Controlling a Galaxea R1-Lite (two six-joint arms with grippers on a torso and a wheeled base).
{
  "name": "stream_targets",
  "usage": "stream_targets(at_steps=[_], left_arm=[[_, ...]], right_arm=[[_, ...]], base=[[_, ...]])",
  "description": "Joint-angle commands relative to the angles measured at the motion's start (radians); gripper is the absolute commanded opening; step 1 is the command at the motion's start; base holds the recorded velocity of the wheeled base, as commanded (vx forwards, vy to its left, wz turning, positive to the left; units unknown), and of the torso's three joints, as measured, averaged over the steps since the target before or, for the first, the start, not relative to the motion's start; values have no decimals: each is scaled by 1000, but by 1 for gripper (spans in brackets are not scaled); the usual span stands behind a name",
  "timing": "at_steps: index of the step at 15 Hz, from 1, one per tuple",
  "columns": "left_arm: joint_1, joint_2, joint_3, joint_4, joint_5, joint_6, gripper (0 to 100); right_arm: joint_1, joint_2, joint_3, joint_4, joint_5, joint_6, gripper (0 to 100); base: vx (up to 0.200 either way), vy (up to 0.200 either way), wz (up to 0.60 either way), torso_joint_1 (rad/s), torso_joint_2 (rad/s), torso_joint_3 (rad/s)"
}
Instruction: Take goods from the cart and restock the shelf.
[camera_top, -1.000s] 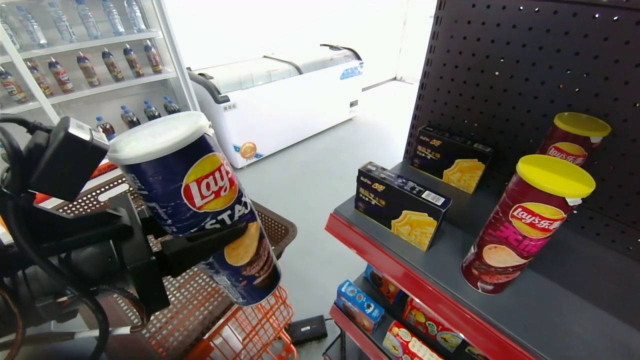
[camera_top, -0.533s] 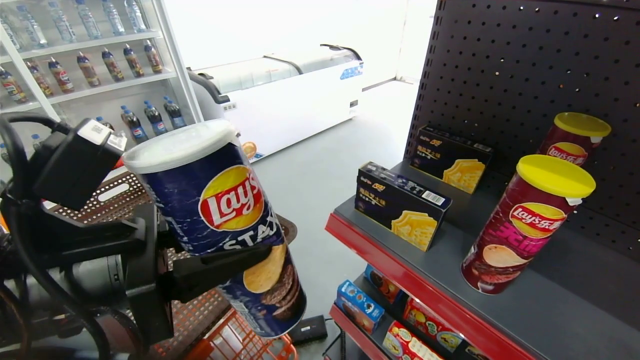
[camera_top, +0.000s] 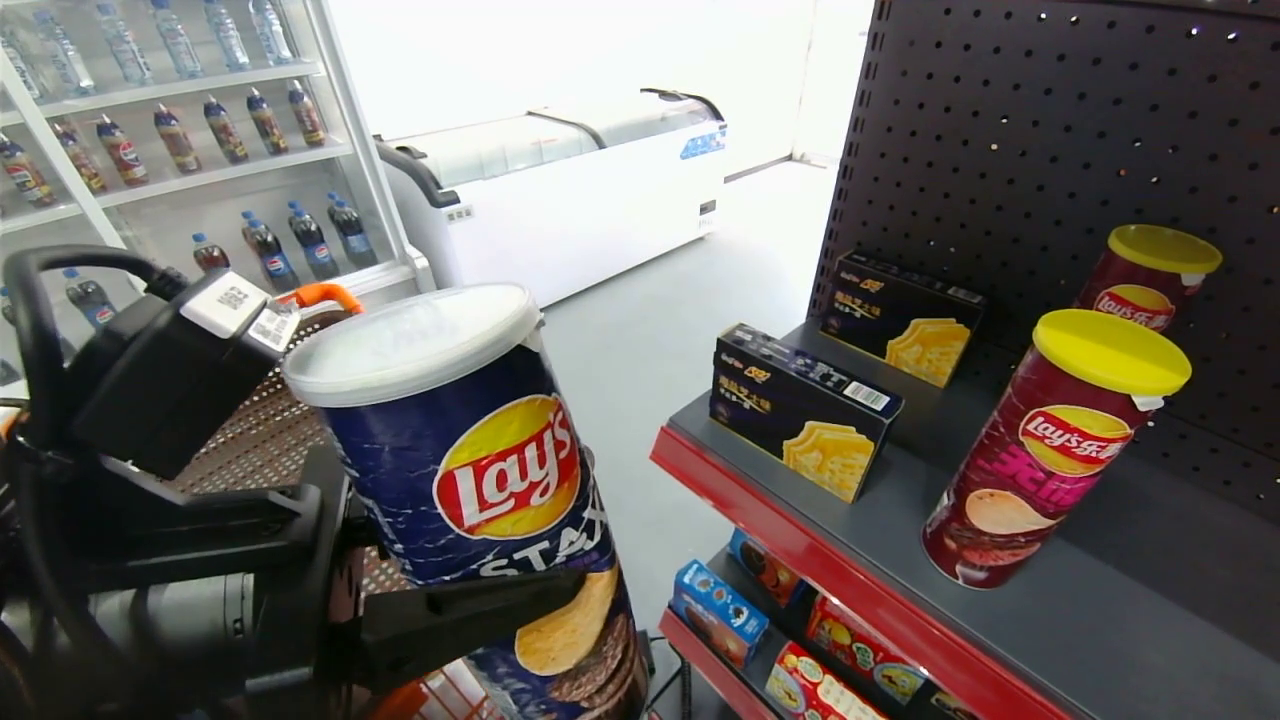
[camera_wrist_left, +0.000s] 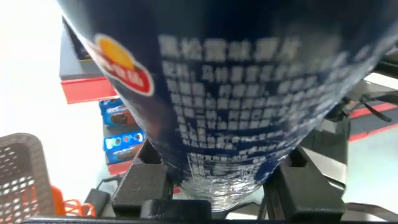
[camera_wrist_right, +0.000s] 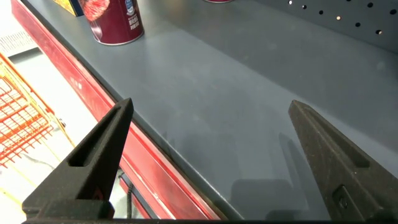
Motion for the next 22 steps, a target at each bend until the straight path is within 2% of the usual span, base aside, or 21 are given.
stream_targets(at_steps=[1,3,8,12,22], left_arm=[[-35,-2,1,0,-1,0,0],[-54,-7,2,0,1,2,0],[-92,-25,7,3,1,3,0],[-138,-67,8,52,1,5,0],[-141,-71,8,52,-1,6,0]], right_arm=[[1,1,0,0,0,0,100],[1,1,0,0,2,0,100],[1,1,0,0,0,0,100],[1,1,0,0,0,0,100],[-1,1,0,0,0,0,100]], base=[[0,0,0,0,0,0],[0,0,0,0,0,0],[0,0,-600,2,3,6],[0,0,-600,2,1,4],[0,0,-600,3,4,1]])
